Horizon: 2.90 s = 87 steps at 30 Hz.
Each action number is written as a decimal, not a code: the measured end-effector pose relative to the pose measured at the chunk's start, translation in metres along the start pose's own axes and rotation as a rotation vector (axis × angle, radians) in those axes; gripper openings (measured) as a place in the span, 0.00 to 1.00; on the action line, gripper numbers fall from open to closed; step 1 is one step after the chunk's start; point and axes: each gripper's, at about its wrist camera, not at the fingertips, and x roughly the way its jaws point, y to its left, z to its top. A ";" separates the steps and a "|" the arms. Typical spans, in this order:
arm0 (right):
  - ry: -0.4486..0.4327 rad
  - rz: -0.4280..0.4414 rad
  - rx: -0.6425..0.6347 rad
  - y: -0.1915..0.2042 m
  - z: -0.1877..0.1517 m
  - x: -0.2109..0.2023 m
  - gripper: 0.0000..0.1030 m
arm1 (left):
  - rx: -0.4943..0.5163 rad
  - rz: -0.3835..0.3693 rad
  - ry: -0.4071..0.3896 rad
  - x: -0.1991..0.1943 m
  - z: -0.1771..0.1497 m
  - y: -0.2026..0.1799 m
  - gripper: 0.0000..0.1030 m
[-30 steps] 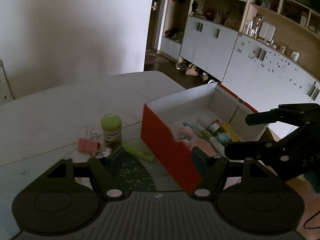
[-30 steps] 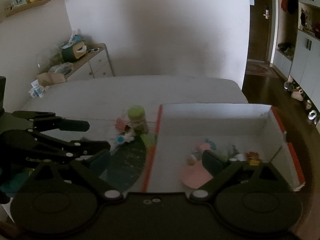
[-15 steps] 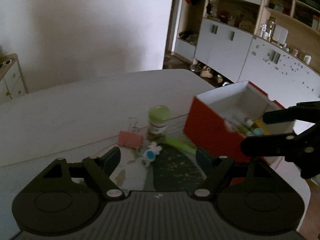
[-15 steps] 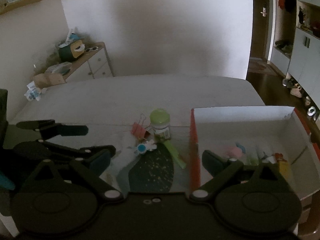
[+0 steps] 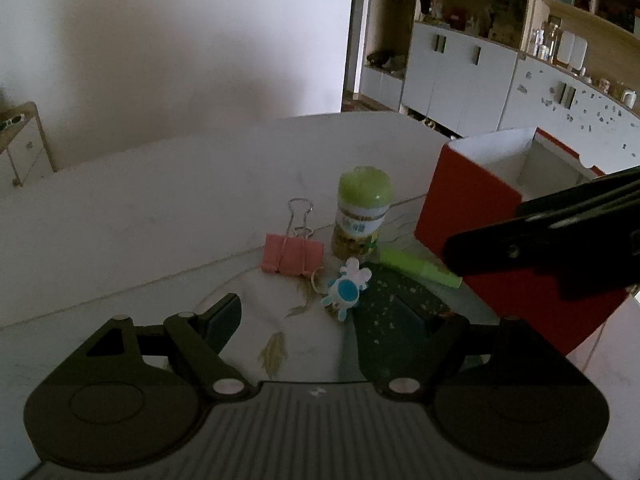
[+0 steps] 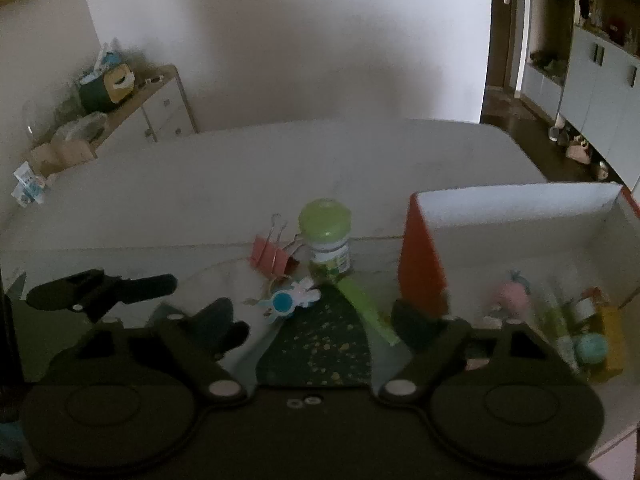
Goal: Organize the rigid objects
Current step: 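Grasp the green highlighter with the right tool while the left grasps the white-blue figurine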
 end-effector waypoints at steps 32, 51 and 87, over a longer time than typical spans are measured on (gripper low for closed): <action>0.144 -0.238 -0.080 0.011 0.009 0.106 0.32 | 0.004 -0.038 0.034 0.058 -0.006 0.004 0.60; 0.162 -0.165 -0.065 0.004 0.009 0.106 0.14 | 0.064 -0.098 0.059 0.065 -0.001 -0.002 0.26; -0.014 -0.057 0.016 -0.004 0.001 -0.034 0.14 | -0.072 -0.123 0.031 -0.032 0.021 -0.014 0.21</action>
